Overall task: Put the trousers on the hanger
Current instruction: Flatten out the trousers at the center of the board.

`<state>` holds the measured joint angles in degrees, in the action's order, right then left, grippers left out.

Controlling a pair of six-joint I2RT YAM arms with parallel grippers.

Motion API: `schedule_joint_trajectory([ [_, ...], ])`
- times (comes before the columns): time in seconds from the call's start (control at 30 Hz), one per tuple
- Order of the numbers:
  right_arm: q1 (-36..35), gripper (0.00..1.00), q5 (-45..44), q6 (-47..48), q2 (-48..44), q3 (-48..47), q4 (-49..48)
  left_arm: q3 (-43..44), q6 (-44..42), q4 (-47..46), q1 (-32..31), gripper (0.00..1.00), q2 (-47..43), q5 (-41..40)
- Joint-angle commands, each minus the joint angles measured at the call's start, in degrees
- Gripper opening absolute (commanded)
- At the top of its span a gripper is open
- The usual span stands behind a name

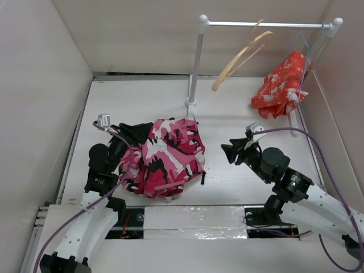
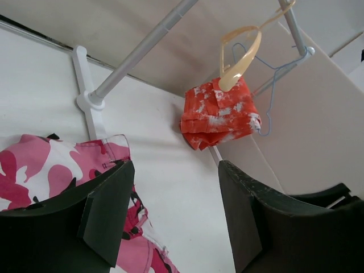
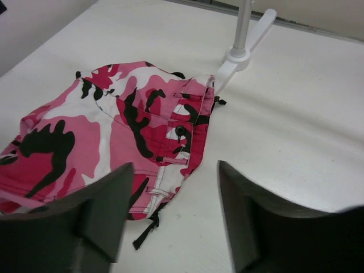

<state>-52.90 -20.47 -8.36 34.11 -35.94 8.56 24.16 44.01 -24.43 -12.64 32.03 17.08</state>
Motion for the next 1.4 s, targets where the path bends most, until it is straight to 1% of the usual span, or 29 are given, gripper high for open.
schedule_joint_trajectory([
  [0.0,-0.09,0.39,2.45,0.71,-0.54,0.09,-0.83,1.59,-0.42,-1.41,0.25,0.59,0.22,-0.55],
  [0.03,-0.09,0.02,2.63,0.80,-0.19,-0.18,-0.39,1.68,-0.33,-1.15,0.25,0.59,0.31,-0.64],
  [0.07,-0.09,0.00,2.54,1.15,1.38,-0.96,0.40,3.16,-0.59,-0.28,0.25,0.55,0.83,-1.25],
  [0.17,-0.09,0.00,3.15,1.42,2.88,-1.50,1.46,3.52,-0.85,-0.79,0.25,0.42,1.72,-0.65],
  [0.2,-0.09,0.00,2.98,0.89,3.33,-1.32,1.64,3.35,-0.85,-1.15,0.25,0.30,2.15,-0.91],
  [0.23,-0.09,0.00,2.89,0.37,3.59,-1.06,1.64,3.17,-0.59,-1.67,0.25,0.24,2.42,-1.17],
  [0.3,-0.09,0.00,2.98,-1.39,4.30,-0.36,1.29,3.87,-0.68,-1.59,0.25,0.12,4.17,-1.88],
  [0.37,-0.09,0.00,3.77,-1.92,4.48,1.31,1.03,5.45,-1.56,-0.71,0.25,0.05,5.58,-1.79],
  [0.4,-0.09,0.00,3.77,-2.10,4.65,2.45,-1.07,5.46,-1.56,-0.89,-0.53,0.00,6.28,-2.22],
  [0.47,-0.09,0.14,3.86,-3.58,5.35,3.94,-1.53,5.46,-0.34,-3.42,-0.54,0.00,8.57,-1.36],
  [0.5,-0.09,0.23,4.21,-4.03,5.79,4.21,-1.44,5.46,0.37,-4.83,-0.54,0.00,11.01,-0.65],
  [0.53,-0.09,0.52,4.73,-4.38,6.84,4.48,-1.70,5.72,1.07,-8.24,-0.54,0.00,12.69,0.22],
  [0.6,-0.09,0.74,6.84,-4.82,8.69,5.18,-3.36,7.21,3.26,-12.38,-1.06,0.00,16.29,2.60],
  [0.63,-0.09,0.86,7.54,-4.91,11.31,5.44,-4.24,7.82,3.71,-16.23,-2.02,0.00,20.22,3.30],
  [0.67,-0.09,0.89,8.51,-5.26,12.72,5.62,-5.03,10.18,3.37,-16.62,-3.77,0.00,22.00,0.70],
  [0.7,-0.09,0.91,8.78,-5.52,14.30,6.06,-6.96,12.03,0.23,-16.01,-9.45,0.00,25.59,-2.37],
  [0.73,-0.09,0.92,9.30,-5.79,15.97,6.15,-7.58,13.96,-1.89,-12.52,-12.72,0.00,27.63,-5.88],
  [0.77,-0.09,0.92,10.87,-5.88,19.30,6.06,-7.94,18.59,-3.91,-10.31,-15.63,0.00,29.56,-12.44],
  [0.8,-0.09,0.92,11.76,-5.70,20.81,5.45,-7.94,20.81,-5.67,-8.46,-17.83,0.00,33.32,-14.69],
  [0.83,-0.09,0.92,13.68,-5.53,23.78,5.27,-10.12,23.19,-7.52,-5.84,-19.94,0.00,34.58,-16.36],
  [0.87,-0.09,0.92,14.57,-5.61,23.81,5.27,-10.14,23.21,-7.53,-5.46,-19.96,0.00,35.29,-16.29],
  [0.93,-0.09,0.91,16.42,-5.79,27.49,6.23,-14.25,21.20,-6.92,-6.68,-19.96,0.13,34.51,-17.68],
  [0.97,-0.09,0.91,18.43,-6.14,28.46,6.85,-16.10,18.49,-6.92,-6.51,-19.96,0.20,33.54,-21.44],
  [1.0,-0.09,0.90,19.14,-6.40,30.56,7.55,-20.55,17.33,-6.83,-5.90,-19.96,0.32,31.53,-23.13],
  [1.1,-0.09,0.89,19.59,-6.58,34.17,8.17,-25.51,14.08,-7.01,1.47,-19.96,0.47,28.10,-30.77],
  [1.17,-0.09,0.89,18.89,-6.41,38.74,6.95,-26.83,10.58,-6.92,6.31,-19.44,0.52,23.88,-34.55],
  [1.23,-0.09,0.88,19.41,-5.79,43.21,5.45,-26.75,8.10,-6.48,9.90,-18.91,0.60,19.14,-36.67],
  [1.3,-0.09,0.88,19.86,-6.14,45.69,4.22,-26.92,5.55,-5.43,13.07,-16.46,0.65,15.54,-39.22],
  [1.37,-0.09,0.82,18.72,-7.02,48.93,3.95,-28.33,3.28,-4.55,16.68,-15.92,0.66,13.68,-40.89],
])
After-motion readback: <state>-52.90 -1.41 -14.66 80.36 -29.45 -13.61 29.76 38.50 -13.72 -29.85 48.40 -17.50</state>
